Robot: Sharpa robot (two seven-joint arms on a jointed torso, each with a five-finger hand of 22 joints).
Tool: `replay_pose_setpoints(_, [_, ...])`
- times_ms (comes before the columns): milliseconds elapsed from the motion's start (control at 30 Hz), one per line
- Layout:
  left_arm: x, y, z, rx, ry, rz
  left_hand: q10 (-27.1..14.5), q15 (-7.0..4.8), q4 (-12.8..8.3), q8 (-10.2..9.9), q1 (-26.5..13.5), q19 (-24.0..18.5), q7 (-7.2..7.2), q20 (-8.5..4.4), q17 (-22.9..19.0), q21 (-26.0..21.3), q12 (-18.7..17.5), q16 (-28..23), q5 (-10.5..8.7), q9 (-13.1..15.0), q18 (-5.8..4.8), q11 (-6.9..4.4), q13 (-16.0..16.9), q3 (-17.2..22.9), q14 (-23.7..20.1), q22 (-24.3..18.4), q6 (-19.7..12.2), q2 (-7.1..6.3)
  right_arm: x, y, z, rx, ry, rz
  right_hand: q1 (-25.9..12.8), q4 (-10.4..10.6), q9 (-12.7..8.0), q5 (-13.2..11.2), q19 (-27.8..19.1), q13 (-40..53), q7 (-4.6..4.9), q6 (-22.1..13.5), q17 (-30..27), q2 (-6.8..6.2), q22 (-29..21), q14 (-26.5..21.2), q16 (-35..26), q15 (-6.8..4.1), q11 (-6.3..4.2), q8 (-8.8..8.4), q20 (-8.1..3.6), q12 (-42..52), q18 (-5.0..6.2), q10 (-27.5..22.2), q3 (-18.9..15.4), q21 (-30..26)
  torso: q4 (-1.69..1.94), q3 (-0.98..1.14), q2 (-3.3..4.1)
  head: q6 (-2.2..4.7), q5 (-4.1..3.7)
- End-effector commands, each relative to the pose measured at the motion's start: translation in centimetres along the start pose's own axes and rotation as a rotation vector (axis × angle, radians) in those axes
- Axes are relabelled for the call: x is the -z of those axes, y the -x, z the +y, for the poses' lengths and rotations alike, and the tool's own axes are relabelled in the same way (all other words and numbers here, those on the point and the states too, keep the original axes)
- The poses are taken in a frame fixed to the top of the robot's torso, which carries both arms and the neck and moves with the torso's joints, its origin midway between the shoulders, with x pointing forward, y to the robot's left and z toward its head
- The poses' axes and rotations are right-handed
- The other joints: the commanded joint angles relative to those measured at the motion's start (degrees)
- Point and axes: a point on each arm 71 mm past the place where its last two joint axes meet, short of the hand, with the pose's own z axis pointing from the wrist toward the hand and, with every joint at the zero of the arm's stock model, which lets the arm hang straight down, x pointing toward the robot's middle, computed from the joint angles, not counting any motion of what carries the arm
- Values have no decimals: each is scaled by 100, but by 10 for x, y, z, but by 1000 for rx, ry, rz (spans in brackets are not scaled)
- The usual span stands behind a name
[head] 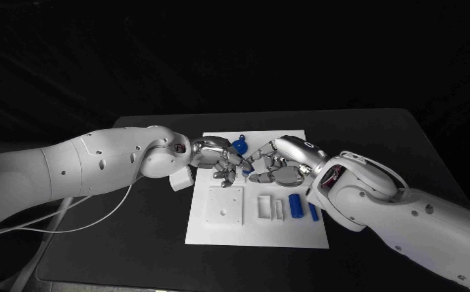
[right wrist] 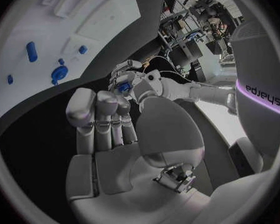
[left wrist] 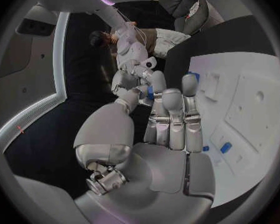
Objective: Assemble the parts on the task board
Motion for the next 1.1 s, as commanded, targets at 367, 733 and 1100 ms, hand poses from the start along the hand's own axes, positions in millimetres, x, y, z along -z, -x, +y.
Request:
replay_pose_setpoints(367, [2, 7, -1, 8, -18, -57, 29, -9, -176, 14, 126, -13, -219, 20, -6, 19, -16, 4, -2, 4, -33, -39, -11, 217, -17, 98, 247, 45, 2, -3, 2, -12, 27, 5, -90, -58, 17, -2, 141, 31, -113, 407, 22, 93, 730, 13, 25, -49, -84, -6, -23, 57, 48, 53, 64, 16, 4, 2, 0, 0, -15])
replay_pose_setpoints(733, [2, 9, 0, 6, -8, -79, 35, -8, -176, 8, 134, -11, -219, 21, -3, 18, -25, 5, -3, -23, -31, -39, -17, 221, -15, 99, 254, 37, 4, -2, -1, -13, 1, -17, -124, -62, 20, -31, 139, 28, -163, 569, 24, 87, 726, 15, 18, -71, -110, -5, -49, 41, 33, 60, 68, 6, 5, 0, 5, -5, -20])
replay_pose_setpoints(1100, [1, 7, -1, 4, -7, -75, 46, -8, -177, 9, 149, -11, -218, 21, 2, 21, -35, 5, 3, -56, -29, -41, -23, 222, -15, 102, 264, 29, 2, -4, -2, -13, -26, -22, -149, -20, 19, -43, 140, 32, -176, 602, 24, 64, 724, 17, 10, -78, -117, -8, -59, 37, 29, 65, 28, -2, 6, -8, 5, -3, -32])
